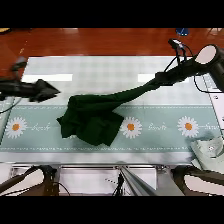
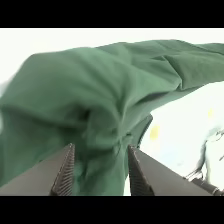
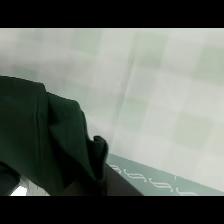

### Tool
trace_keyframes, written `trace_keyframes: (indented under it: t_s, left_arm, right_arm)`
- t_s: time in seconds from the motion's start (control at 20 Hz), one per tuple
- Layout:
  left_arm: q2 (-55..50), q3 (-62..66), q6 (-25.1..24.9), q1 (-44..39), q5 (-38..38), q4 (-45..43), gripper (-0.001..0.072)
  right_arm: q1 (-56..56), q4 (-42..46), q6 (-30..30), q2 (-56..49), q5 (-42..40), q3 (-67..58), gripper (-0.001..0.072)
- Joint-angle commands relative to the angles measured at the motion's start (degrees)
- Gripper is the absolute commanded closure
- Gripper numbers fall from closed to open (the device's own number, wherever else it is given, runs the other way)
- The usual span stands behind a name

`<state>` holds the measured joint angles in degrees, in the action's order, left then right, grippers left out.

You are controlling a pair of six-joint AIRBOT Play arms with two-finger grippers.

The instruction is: Fold the shirts.

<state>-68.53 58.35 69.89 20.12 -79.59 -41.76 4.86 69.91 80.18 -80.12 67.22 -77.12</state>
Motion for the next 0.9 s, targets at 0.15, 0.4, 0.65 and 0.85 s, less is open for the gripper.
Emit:
trace_keyframes:
  t_s: [0.15, 0.4, 0.65, 0.85]
  left_arm:
    - [15.7, -18.5, 3.9, 8.7, -7.0, -1.8, 0.0171]
    - [17.0, -35.3, 3.9, -2.5, -3.4, -1.1, 0.0162]
    - [15.8, -39.5, 4.6, -9.9, 6.6, 1.6, 0.0029]
    - [12.1, -39.5, 4.3, -11.9, 9.9, 5.5, 0.0029]
  right_arm:
    - [0.1, 0.2, -1.6, 0.3, 0.3, 0.0, 0.0688]
    - [0.1, 0.2, -2.1, 0.3, 0.3, 0.0, 0.0688]
    - [0.1, 0.1, -2.5, 0.3, 0.7, 0.0, 0.0688]
    - [0.1, 0.1, -2.8, 0.3, 1.0, 0.0, 0.0687]
